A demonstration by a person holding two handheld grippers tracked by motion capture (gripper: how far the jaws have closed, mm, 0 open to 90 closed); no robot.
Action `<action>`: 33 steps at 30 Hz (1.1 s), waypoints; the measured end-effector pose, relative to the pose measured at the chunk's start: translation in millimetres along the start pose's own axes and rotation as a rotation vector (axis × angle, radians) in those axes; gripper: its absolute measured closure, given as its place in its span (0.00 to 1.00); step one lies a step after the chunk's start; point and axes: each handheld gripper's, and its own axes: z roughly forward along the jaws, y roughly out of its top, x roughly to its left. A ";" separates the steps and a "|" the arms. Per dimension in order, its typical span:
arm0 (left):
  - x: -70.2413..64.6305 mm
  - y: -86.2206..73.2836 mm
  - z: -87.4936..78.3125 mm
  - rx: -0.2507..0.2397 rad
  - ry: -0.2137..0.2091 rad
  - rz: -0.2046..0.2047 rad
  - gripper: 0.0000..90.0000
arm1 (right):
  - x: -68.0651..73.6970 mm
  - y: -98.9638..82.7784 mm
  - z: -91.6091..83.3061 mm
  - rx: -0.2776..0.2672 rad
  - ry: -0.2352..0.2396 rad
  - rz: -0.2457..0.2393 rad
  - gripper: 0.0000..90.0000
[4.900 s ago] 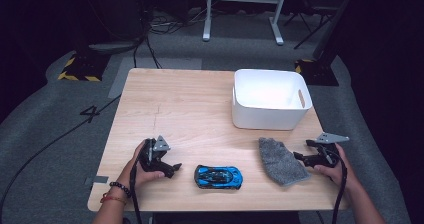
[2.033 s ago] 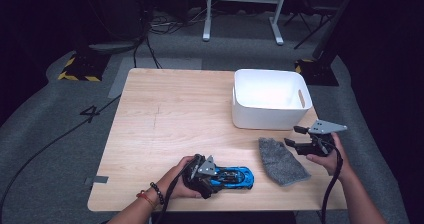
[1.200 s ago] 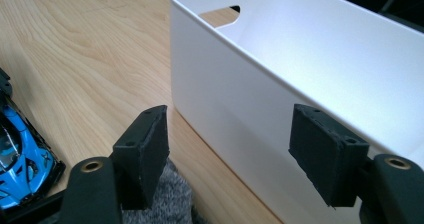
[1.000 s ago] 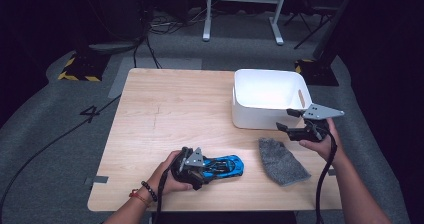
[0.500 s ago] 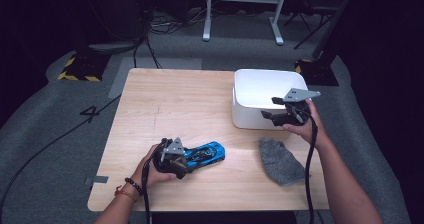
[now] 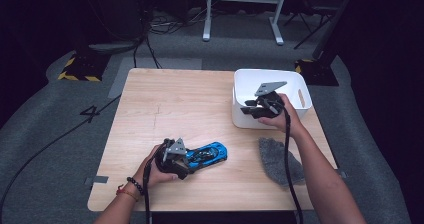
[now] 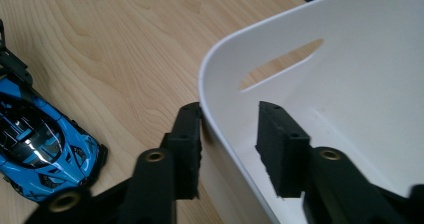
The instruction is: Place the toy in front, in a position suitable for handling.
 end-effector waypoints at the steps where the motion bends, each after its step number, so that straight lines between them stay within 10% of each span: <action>1: -0.3 -0.2 0.1 -0.002 0.000 -0.003 0.27 | 0.0 0.0 0.0 0.000 0.000 0.000 0.76; 3: 0.1 -0.5 0.0 -0.004 -0.002 -0.003 0.27 | 8.4 9.4 13.1 0.027 -0.004 -0.035 0.89; 19: 1.3 -2.3 -0.1 -0.011 -0.010 -0.007 0.27 | 44.9 44.8 45.7 0.006 0.071 -0.127 0.91; 33: 1.8 -3.5 0.0 -0.020 -0.014 -0.007 0.27 | 92.7 91.6 83.8 -0.012 0.067 -0.114 0.91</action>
